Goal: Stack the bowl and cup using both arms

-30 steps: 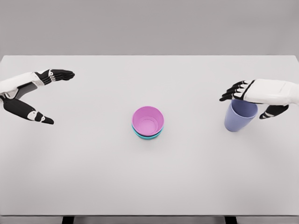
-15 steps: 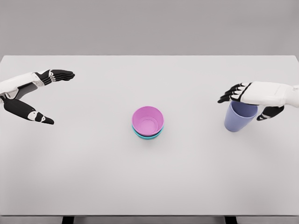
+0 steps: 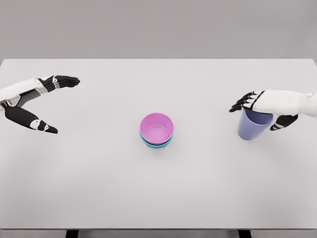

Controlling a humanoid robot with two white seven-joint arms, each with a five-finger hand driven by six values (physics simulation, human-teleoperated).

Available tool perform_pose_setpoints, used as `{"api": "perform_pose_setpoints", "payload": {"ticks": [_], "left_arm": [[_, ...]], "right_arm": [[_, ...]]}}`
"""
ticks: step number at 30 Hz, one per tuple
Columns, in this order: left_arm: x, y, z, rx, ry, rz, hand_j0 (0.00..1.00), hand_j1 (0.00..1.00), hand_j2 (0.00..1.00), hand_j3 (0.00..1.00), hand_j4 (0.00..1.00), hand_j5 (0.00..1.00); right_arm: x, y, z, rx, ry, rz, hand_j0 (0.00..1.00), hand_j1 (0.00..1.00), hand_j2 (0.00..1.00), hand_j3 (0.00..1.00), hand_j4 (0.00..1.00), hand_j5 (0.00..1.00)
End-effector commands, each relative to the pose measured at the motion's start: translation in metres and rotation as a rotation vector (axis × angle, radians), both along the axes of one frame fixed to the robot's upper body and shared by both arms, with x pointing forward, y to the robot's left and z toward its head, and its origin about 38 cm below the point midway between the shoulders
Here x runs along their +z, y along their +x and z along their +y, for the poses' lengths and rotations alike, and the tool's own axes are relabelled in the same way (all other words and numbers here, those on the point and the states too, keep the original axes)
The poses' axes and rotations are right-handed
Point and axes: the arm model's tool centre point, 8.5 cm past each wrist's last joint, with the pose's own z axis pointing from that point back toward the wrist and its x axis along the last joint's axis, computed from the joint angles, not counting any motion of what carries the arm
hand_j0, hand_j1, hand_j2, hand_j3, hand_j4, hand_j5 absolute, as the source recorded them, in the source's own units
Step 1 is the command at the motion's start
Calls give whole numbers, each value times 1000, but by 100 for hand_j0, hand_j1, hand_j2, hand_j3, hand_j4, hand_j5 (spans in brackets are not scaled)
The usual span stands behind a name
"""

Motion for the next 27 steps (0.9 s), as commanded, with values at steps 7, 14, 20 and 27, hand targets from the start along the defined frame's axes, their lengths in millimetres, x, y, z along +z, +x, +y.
{"api": "perform_pose_setpoints", "payload": {"ticks": [7, 14, 20, 27], "left_arm": [[0, 0, 0, 2, -7, 5, 100, 100, 100, 100, 100, 100], [-1, -1, 0, 3, -7, 8, 100, 100, 100, 100, 100, 100], [-1, -1, 0, 2, -8, 8, 100, 100, 100, 100, 100, 100], [-2, -1, 0, 3, -7, 9, 100, 100, 100, 100, 100, 100]], "right_arm": [[-8, -2, 1, 3, -6, 24, 84, 84, 84, 84, 84, 84], [3, 4, 5, 9, 0, -4, 77, 77, 77, 77, 77, 77], [8, 10, 13, 18, 22, -21, 68, 68, 68, 68, 68, 68], [19, 19, 32, 50, 58, -57, 68, 68, 68, 68, 68, 68]]}}
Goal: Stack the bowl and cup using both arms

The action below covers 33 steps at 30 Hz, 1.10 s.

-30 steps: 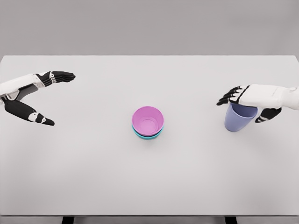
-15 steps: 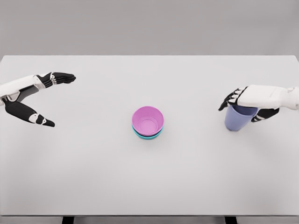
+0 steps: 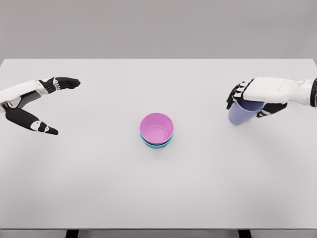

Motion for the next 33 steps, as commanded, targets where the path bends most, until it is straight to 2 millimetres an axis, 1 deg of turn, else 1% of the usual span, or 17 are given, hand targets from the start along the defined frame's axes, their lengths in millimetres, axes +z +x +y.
{"api": "perform_pose_setpoints", "payload": {"ticks": [1, 3, 7, 9, 10, 13, 17, 18, 19, 23, 30, 31, 33], "left_arm": [[1, 0, 1, 4, -7, 2, 100, 100, 100, 100, 100, 100], [1, 0, 1, 4, -7, 2, 100, 100, 100, 100, 100, 100], [1, 0, 1, 4, -7, 2, 100, 100, 100, 100, 100, 100], [2, 0, 1, 4, -7, 1, 100, 100, 100, 100, 100, 100], [1, 0, 1, 4, -7, 2, 100, 100, 100, 100, 100, 100], [1, 1, 1, 6, -7, 1, 100, 100, 100, 100, 100, 100], [1, 1, 1, 6, -7, 1, 100, 100, 100, 100, 100, 100], [1, 1, 1, 6, -7, 1, 100, 100, 100, 100, 100, 100], [1, 1, 1, 6, -7, 1, 100, 100, 100, 100, 100, 100], [1, 1, 1, 6, -7, 1, 100, 100, 100, 100, 100, 100], [1, 1, 1, 6, -7, 1, 100, 100, 100, 100, 100, 100], [1, 1, 1, 6, -7, 1, 100, 100, 100, 100, 100, 100], [1, 1, 1, 6, -7, 1, 100, 100, 100, 100, 100, 100]], "right_arm": [[-1, 1, 8, 11, 21, 2, 68, 68, 68, 68, 68, 68], [4, 4, 15, 24, 33, -13, 68, 68, 68, 68, 68, 68], [15, 10, 40, 75, 71, -46, 68, 68, 68, 68, 68, 68], [16, 10, 44, 82, 76, -49, 67, 67, 67, 67, 67, 67], [15, 11, 45, 84, 79, -49, 65, 65, 65, 65, 65, 65], [18, 12, 50, 94, 88, -55, 65, 65, 65, 65, 65, 65], [26, 15, 68, 130, 116, -77, 66, 66, 66, 66, 66, 66], [25, 14, 74, 142, 123, -77, 66, 66, 66, 66, 66, 66], [30, 13, 81, 162, 130, -90, 66, 66, 66, 66, 66, 66], [37, 7, 100, 215, 150, -110, 67, 67, 67, 67, 67, 67], [46, -9, 125, 303, 170, -140, 67, 67, 67, 67, 67, 67], [45, -11, 138, 331, 187, -139, 67, 67, 67, 67, 67, 67], [44, -17, 148, 361, 199, -139, 67, 67, 67, 67, 67, 67]]}}
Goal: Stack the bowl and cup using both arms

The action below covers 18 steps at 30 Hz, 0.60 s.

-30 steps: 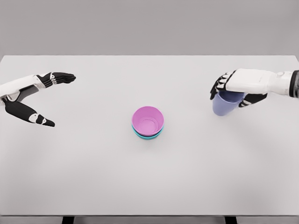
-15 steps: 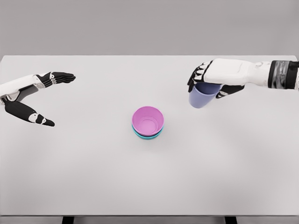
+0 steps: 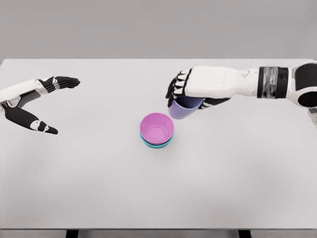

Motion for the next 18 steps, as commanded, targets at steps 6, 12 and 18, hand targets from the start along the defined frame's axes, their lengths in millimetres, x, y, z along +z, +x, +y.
{"api": "perform_pose_setpoints", "payload": {"ticks": [6, 12, 18], "left_arm": [[1, 0, 1, 4, -7, 2, 100, 100, 100, 100, 100, 100], [0, 0, 1, 4, -7, 4, 100, 100, 100, 100, 100, 100], [1, 0, 1, 5, -6, 2, 100, 100, 100, 100, 100, 100]], "right_arm": [[-5, -17, 35, 102, 26, 10, 68, 68, 68, 68, 68, 68], [-12, -16, 42, 110, 30, 32, 68, 68, 68, 68, 68, 68], [-25, -11, 46, 102, 21, 68, 68, 68, 68, 68, 68, 68]]}}
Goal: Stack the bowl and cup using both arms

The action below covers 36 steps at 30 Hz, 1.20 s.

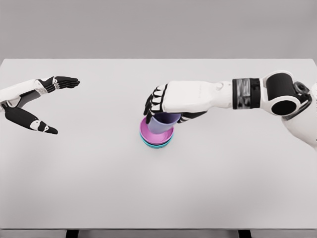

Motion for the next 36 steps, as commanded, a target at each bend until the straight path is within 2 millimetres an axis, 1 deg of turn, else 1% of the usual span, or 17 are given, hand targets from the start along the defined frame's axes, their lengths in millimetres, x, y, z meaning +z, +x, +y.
{"api": "perform_pose_setpoints", "payload": {"ticks": [1, 2, 5, 6, 13, 21, 22, 23, 24, 30, 33, 34, 36], "left_arm": [[1, 0, 1, 4, -7, 2, 100, 100, 100, 100, 100, 100], [1, 0, 0, 3, -7, 2, 100, 100, 100, 100, 100, 100], [1, 0, 0, 3, -7, 2, 100, 100, 100, 100, 100, 100], [1, 0, 0, 3, -7, 2, 100, 100, 100, 100, 100, 100], [1, 0, 0, 3, -7, 3, 100, 100, 100, 100, 100, 100], [1, 0, 1, 4, -6, 3, 100, 100, 100, 100, 100, 100], [1, 0, 1, 4, -6, 3, 100, 100, 100, 100, 100, 100], [1, 0, 1, 4, -6, 3, 100, 100, 100, 100, 100, 100], [1, 0, 1, 4, -6, 3, 100, 100, 100, 100, 100, 100], [1, 0, 1, 4, -6, 3, 100, 100, 100, 100, 100, 100], [1, 0, 1, 4, -6, 3, 100, 100, 100, 100, 100, 100], [1, 0, 1, 4, -6, 3, 100, 100, 100, 100, 100, 100], [1, 0, 0, 2, -6, 3, 100, 100, 100, 100, 100, 100]], "right_arm": [[-7, 2, 1, -6, -4, 24, 68, 68, 68, 68, 68, 68], [-10, 3, 1, -9, -10, 32, 68, 68, 68, 68, 68, 68], [-12, 3, 1, -9, -10, 38, 68, 68, 68, 68, 68, 68], [-14, 4, 5, -5, -6, 45, 68, 68, 68, 68, 68, 68], [-24, 9, 9, -14, -11, 71, 68, 68, 68, 68, 68, 68], [-27, 12, 8, -24, -12, 80, 69, 69, 69, 69, 69, 69], [-26, 13, 8, -25, -14, 78, 78, 78, 78, 78, 78, 78], [-26, 12, 8, -25, -20, 72, 91, 91, 91, 91, 91, 91], [-26, 12, 8, -25, -23, 68, 99, 99, 99, 99, 99, 99], [-24, 11, 10, -18, -21, 63, 100, 100, 100, 100, 100, 100], [-18, 12, 2, -30, -25, 44, 100, 100, 100, 100, 100, 100], [-15, 13, -5, -42, -33, 35, 100, 100, 100, 100, 100, 100], [14, 17, -25, -88, 8, -32, 100, 100, 100, 100, 100, 100]]}}
